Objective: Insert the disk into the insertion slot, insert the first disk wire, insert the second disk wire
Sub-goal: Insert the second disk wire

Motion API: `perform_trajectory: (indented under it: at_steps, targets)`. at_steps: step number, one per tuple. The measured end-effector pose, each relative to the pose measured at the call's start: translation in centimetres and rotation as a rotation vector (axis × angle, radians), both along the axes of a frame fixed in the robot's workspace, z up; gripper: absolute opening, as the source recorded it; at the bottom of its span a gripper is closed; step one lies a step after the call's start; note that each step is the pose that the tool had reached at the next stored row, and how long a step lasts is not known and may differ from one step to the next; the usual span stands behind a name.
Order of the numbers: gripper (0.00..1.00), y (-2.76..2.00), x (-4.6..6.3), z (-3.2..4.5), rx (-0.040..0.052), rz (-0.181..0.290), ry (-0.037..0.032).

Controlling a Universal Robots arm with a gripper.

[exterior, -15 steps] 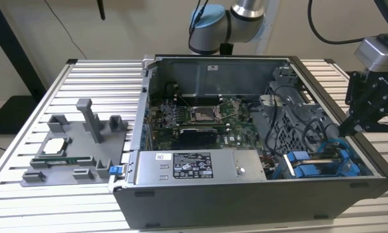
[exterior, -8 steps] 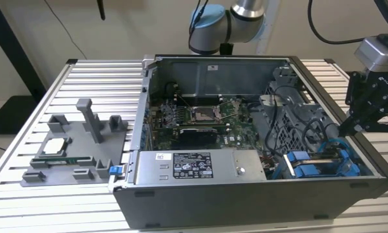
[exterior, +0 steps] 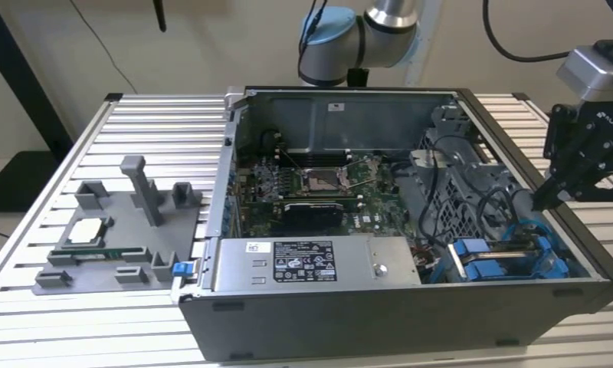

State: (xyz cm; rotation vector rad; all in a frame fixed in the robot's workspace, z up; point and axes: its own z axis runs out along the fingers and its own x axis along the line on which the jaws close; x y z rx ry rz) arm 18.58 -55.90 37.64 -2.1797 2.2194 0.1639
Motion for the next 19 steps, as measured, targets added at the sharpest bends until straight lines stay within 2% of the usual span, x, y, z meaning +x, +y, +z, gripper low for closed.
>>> perform_trajectory:
  at_steps: [5, 10, 15, 19]
  targets:
    - [0.00, 0.00, -1.2, 0.81, 0.0002, 0.000, 0.0000]
    - [0.00, 0.00, -2.4, 1.19, 0.0002, 0.000, 0.0000]
    - [0.00, -0.01, -4.2, 1.26, 0.0002, 0.000, 0.0000]
    - [0.00, -0.25, -5.8, 1.22, 0.0004, 0.000, -0.0015]
